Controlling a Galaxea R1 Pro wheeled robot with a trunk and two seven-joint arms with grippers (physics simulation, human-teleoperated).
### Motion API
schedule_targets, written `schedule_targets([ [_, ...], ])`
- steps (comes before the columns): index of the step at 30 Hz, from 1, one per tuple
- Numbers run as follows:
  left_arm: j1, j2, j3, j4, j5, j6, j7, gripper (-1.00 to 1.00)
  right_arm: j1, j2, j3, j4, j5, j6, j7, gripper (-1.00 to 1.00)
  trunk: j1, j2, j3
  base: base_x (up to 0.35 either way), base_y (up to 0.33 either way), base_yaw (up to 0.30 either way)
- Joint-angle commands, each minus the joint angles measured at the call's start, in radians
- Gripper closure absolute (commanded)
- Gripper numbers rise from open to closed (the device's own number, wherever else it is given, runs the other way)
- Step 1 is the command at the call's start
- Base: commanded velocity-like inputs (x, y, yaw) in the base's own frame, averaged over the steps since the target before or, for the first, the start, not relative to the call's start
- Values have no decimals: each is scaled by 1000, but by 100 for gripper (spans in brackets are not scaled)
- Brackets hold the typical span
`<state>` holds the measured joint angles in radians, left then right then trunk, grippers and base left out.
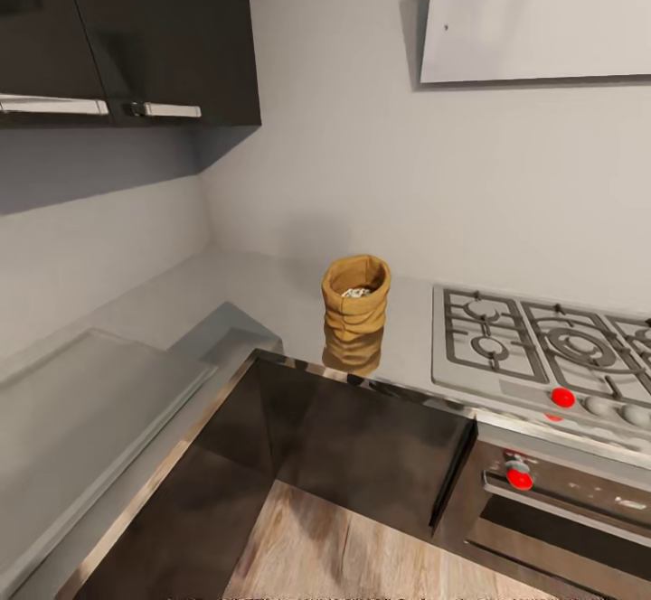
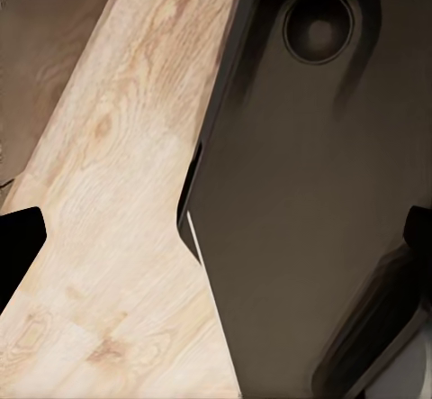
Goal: In the kitchen, take the popcorn bag from the countertop, put it into the microwave, and heat it until the popcorn is cooked so the cooked popcorn ends up inside the bag.
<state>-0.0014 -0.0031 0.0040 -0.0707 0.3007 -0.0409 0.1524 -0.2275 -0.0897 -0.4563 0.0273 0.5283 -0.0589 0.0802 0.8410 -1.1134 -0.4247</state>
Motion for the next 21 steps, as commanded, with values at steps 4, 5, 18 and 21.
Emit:
schedule_targets([
  [4, 0, -1, 1, 0, 6, -2, 4, -100, -1, 0, -8, 3, 8, 4, 2, -100, 0, -1, -7, 0, 0, 0],
  [5, 0, -1, 1, 0, 6, -3, 4, -100, -1, 0, -8, 3, 7, 6, 1, -100, 0, -1, -9, 0, 0, 0],
  [18, 0, -2, 1, 0, 6, -4, 4, -100, -1, -1, -8, 3, 7, 7, -4, -100, 0, -1, -30, 0, 0, 0],
  [21, 0, -2, 1, 0, 6, -4, 4, -100, -1, 0, -8, 2, 7, 4, -5, -100, 0, -1, -34, 0, 0, 0],
])
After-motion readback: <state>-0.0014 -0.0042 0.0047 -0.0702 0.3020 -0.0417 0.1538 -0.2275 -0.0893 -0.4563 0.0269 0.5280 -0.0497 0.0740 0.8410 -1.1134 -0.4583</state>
